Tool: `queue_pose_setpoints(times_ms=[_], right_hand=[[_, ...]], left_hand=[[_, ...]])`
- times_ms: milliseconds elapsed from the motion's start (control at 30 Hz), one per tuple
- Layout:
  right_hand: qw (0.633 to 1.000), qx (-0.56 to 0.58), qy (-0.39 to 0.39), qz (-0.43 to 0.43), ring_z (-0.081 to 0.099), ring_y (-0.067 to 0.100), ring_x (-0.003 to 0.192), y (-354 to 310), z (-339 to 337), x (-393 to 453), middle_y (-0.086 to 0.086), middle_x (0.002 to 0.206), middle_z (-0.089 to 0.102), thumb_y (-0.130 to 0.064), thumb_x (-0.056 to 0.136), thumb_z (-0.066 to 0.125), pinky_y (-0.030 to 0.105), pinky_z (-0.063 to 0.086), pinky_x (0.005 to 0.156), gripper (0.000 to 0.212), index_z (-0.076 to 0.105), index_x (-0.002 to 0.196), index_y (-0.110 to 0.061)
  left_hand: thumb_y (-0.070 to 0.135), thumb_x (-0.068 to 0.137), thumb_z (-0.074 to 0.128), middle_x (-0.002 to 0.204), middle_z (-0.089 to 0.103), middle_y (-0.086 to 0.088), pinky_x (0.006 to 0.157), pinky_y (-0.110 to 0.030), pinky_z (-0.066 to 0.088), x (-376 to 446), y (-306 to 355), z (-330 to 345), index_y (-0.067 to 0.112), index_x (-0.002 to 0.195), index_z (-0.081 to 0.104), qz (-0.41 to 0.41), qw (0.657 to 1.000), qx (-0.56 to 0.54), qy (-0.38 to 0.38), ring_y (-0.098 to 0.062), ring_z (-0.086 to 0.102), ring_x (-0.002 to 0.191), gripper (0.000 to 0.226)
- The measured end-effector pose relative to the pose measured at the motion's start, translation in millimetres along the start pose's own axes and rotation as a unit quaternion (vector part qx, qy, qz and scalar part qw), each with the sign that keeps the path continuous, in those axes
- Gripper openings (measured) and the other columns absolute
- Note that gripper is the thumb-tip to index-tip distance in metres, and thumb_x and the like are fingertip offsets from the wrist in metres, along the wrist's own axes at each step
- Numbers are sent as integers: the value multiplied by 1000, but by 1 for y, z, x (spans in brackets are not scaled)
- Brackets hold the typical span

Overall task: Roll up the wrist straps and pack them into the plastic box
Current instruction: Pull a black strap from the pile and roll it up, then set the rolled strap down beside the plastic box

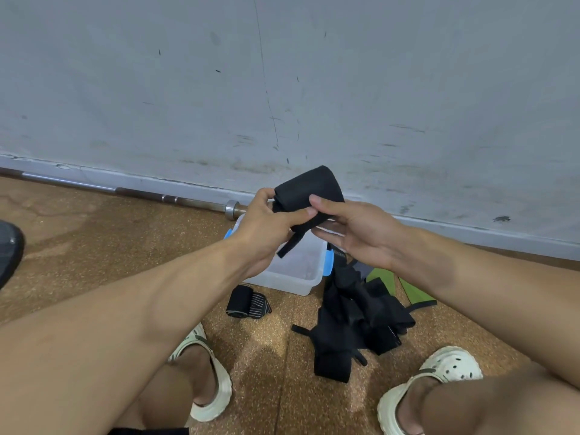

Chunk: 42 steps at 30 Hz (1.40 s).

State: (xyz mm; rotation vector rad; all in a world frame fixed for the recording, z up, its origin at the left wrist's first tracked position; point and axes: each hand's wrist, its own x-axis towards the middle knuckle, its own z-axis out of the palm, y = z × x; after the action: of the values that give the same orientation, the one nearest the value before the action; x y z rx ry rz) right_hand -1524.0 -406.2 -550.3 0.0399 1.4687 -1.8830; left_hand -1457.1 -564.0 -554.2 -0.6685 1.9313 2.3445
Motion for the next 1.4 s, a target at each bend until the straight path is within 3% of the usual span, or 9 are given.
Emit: queue_pose_setpoints(times_ms=[167,267,400,567,633,733,1033,1167,1400], right_hand=[[997,-29,69,-27,77,22,99,8,9,10,10,107,79,-12,81,85,29,61,85,37,70,113,-3],[991,-103,78,-19,77,21,96,23,10,17,10,106,79,-12,78,88,30,62,83,40,70,113,-3],[966,-247,80,20,77,19,92,54,6,36,5,104,79,-16,73,92,32,63,82,43,72,110,-11],[943,-300,79,122,70,10,70,127,5,63,7,98,77,-14,82,86,15,49,47,32,72,110,-8],[941,-280,104,159,70,15,83,164,2,75,8,103,75,-10,83,84,18,56,56,29,70,109,-7],[933,-266,151,193,66,25,110,218,-8,101,7,123,70,-14,80,87,39,57,96,51,64,125,-8],[906,-245,266,220,55,34,129,287,-28,153,11,145,57,-21,81,84,44,49,107,76,47,146,-10],[897,-236,299,224,52,34,134,295,-21,165,11,150,51,-22,90,77,38,46,104,73,41,152,-9],[912,-169,292,234,52,34,135,309,-15,174,10,151,52,-20,93,74,40,44,107,70,39,153,-10]], left_hand=[[32,83,83,102,71,2,78,-25,46,-1,5,-12,22,101,60,-42,985,168,-12,-8,66,101,31],[33,83,83,106,73,4,77,-24,43,0,6,-26,24,98,67,-91,955,278,-54,-13,64,110,24],[32,82,84,142,57,-4,106,-38,45,4,2,-46,10,143,52,-152,854,485,-109,-28,52,133,73],[31,86,81,155,45,-7,115,-46,41,16,-2,-66,14,153,40,-130,862,485,-75,-30,47,138,80],[30,89,78,155,44,-7,114,-44,41,21,-3,-69,14,153,40,-120,865,482,-72,-29,47,138,77],[28,93,74,156,42,-6,114,-41,41,29,-9,-71,14,155,37,-108,860,493,-80,-28,45,139,73],[31,96,68,148,48,-4,103,-35,45,48,-27,-85,17,152,40,-130,830,537,-79,-25,50,128,65],[33,95,68,142,50,-1,89,-29,43,53,-33,-84,20,151,41,-133,823,545,-86,-22,52,118,64],[36,96,66,144,49,2,89,-29,40,56,-33,-79,22,150,41,-135,811,560,-100,-17,49,113,62]])
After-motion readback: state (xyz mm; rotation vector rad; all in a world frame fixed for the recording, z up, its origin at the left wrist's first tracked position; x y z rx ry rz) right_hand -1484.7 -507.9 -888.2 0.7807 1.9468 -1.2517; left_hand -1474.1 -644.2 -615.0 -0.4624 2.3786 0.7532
